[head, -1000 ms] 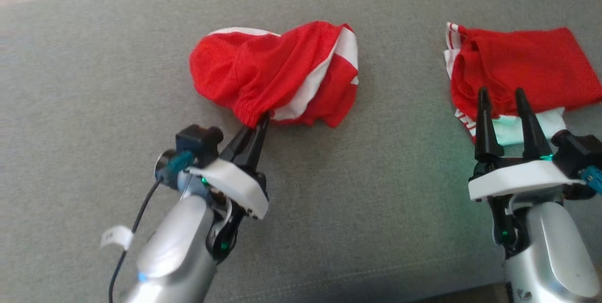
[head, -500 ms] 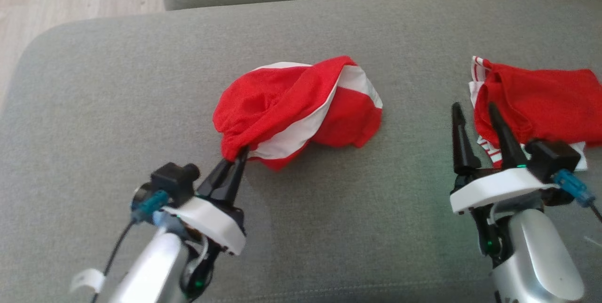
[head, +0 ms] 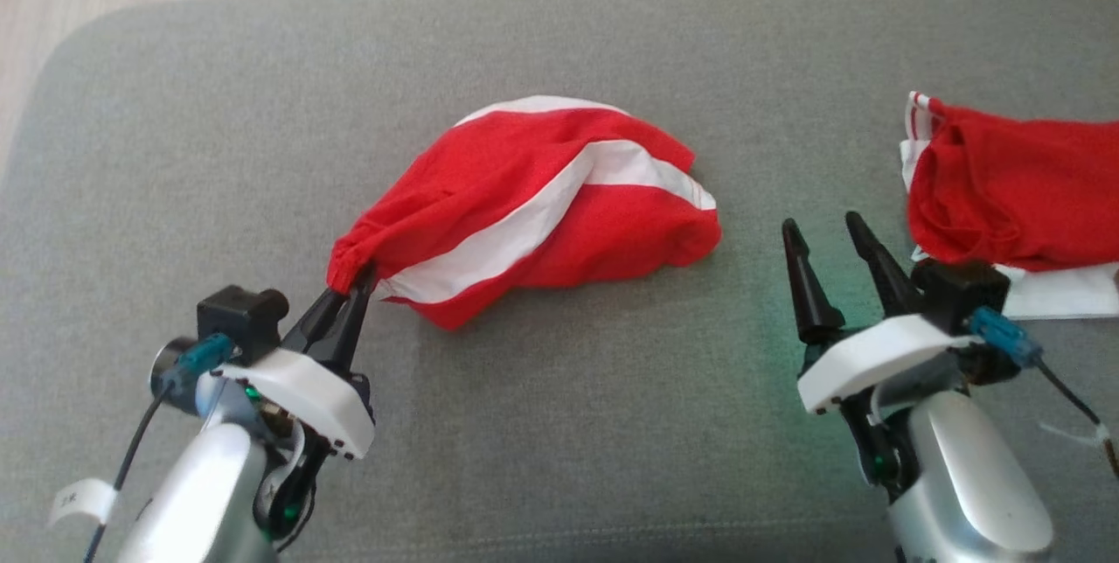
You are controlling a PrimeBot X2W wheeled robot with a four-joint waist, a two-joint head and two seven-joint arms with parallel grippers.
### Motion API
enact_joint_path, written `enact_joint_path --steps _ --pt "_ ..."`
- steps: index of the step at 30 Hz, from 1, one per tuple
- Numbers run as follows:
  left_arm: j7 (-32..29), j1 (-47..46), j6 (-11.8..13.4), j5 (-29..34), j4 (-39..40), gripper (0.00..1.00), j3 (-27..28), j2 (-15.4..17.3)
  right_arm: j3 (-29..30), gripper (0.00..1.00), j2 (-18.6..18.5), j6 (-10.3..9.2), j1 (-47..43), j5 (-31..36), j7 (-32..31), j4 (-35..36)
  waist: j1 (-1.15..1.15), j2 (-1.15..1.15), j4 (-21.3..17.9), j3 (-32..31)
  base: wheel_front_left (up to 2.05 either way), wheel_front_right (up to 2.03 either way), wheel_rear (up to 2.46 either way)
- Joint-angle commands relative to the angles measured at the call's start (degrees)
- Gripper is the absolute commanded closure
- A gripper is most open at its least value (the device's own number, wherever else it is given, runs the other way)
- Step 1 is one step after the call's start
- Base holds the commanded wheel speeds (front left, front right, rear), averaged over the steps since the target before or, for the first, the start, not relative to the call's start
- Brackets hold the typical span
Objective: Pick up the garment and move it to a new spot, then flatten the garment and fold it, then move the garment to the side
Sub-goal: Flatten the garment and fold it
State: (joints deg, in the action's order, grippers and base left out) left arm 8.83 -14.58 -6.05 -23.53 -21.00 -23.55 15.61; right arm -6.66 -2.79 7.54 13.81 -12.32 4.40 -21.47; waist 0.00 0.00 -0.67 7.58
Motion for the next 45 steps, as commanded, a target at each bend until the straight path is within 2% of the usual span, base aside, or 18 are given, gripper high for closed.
enact_joint_path --steps 1,3,9,15,21,26,41,42,43,44,45 --pt "0.3 -3.8 0.0 -0.4 1.0 1.0 2.0 1.5 -1.8 0.0 -0.1 -0.05 3.9 -0.8 -0.4 1.0 0.0 0.0 0.4 1.3 0.0 0.0 0.0" --pt "0.8 -4.4 -0.1 -0.2 0.5 1.0 1.5 1.4 -2.3 0.0 -0.1 -0.05 5.4 -2.4 -1.2 -0.2 0.0 0.0 0.8 2.4 0.0 0.0 0.0" --pt "2.1 -6.3 -0.4 0.0 -1.2 1.0 -0.2 0.1 -2.9 0.0 -0.1 -0.05 11.0 -15.6 -6.3 -6.3 0.0 0.0 2.8 4.5 0.0 0.0 0.0" --pt "3.2 -7.9 -0.7 -0.3 -2.8 1.0 -1.2 -0.8 -3.8 0.0 -0.1 -0.05 14.5 -22.9 -13.0 -11.2 0.0 0.0 4.5 5.4 0.0 0.0 0.0" --pt "3.9 -8.6 -0.8 -0.5 -3.7 1.0 -1.5 -1.1 -5.1 0.0 -0.1 -0.05 14.8 -27.2 -15.9 -11.4 0.0 0.0 5.0 5.6 0.0 0.0 0.0" --pt "4.4 -9.1 -0.8 -0.6 -4.7 1.0 -1.7 -1.1 -7.7 0.0 -0.1 -0.05 14.2 -32.8 -17.3 -8.7 0.0 0.0 4.8 5.8 0.0 0.0 0.0" --pt "5.0 -9.8 -0.8 -0.8 -6.4 1.0 -2.4 -1.0 -11.3 0.0 -2.2 -0.05 13.2 -39.2 -16.0 -4.9 0.0 0.0 4.5 5.5 0.0 0.0 0.0" --pt "5.1 -9.9 -0.8 -0.8 -6.5 1.0 -2.5 -1.0 -11.5 0.22 -2.3 -0.05 13.3 -39.4 -15.9 -5.1 0.0 0.0 4.5 5.5 0.0 0.0 0.0" --pt "5.1 -10.0 -0.8 -0.8 -6.5 1.0 -2.5 -1.0 -11.6 0.86 -2.5 -0.05 13.4 -39.4 -15.8 -5.4 0.0 0.0 4.6 5.5 0.0 0.0 0.0" --pt "5.1 -10.0 -0.8 -0.9 -6.5 1.0 -2.6 -1.0 -11.7 1.0 -2.5 -0.05 13.5 -39.3 -15.7 -5.7 0.0 0.0 4.6 5.4 0.0 0.0 0.0" --pt "5.1 -10.1 -0.7 -0.9 -6.5 1.0 -2.6 -1.0 -11.8 1.0 -2.6 -0.05 13.6 -39.3 -15.5 -6.0 0.0 0.0 4.6 5.4 0.0 0.0 0.0"
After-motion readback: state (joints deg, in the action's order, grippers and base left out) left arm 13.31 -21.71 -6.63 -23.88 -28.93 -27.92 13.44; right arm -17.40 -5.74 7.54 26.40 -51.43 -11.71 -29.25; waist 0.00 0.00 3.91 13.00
